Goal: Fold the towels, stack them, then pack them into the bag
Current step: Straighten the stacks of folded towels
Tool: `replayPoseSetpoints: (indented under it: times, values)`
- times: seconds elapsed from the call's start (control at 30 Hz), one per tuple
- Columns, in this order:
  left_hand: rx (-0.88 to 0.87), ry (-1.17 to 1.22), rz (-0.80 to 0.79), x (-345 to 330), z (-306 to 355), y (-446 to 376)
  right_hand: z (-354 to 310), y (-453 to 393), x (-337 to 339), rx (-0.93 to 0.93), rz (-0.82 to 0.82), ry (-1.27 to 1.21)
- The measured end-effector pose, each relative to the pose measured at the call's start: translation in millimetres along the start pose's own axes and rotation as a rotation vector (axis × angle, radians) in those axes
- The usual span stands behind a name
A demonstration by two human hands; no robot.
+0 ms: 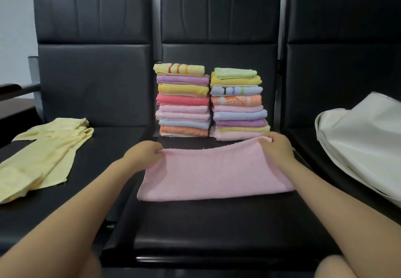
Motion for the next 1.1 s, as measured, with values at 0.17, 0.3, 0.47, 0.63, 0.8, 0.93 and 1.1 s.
replayPoseSetpoints:
  times: [0.17, 0.3, 0.47, 0.63, 0.8, 0.93, 1.1]
  values:
    - [0.059, -0.076, 0.124, -8.4, -8.8, -20.2, 10.7, -21.5, -12.6, 0.022, 0.039, 0.104]
    - [0.052, -0.098, 0.161, -19.9, -16.3, -27.0, 32.2, -31.8, -25.1, 0.008, -0.081, 0.382]
    - [0.06, -0.111, 0.098, -33.8, -18.3, -29.6, 44.7, -24.6, -21.8, -0.027, -0.134, 0.65]
    - [-0.029, -0.174, 0.271, -17.2, 17.9, -15.1, 49.2, -6.5, -8.9, -0.272, -0.161, 0.686]
    - [-0.151, 0.026, 0.263, -7.0, 79.8, 1.0, 38.2, 9.3, -15.7, -0.399, -0.225, 0.437]
    - [-0.188, 0.028, 0.023, -38.4, 117.6, 18.2, 24.3, 16.9, -23.9, -0.458, -0.195, 0.017]
    - [-0.184, -0.001, -0.018, -49.2, 120.3, 22.6, -20.7, 29.6, -50.4, -0.328, -0.23, -0.222]
Point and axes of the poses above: each hand's wrist, its own y-axis away from the middle knuckle, its own x-axis out of the back of the hand, z = x × y, the point moved 8 cm from there along -y, towards the middle knuckle, and after that the axes turned 14 degrees about -y, right-handed, at the moved point
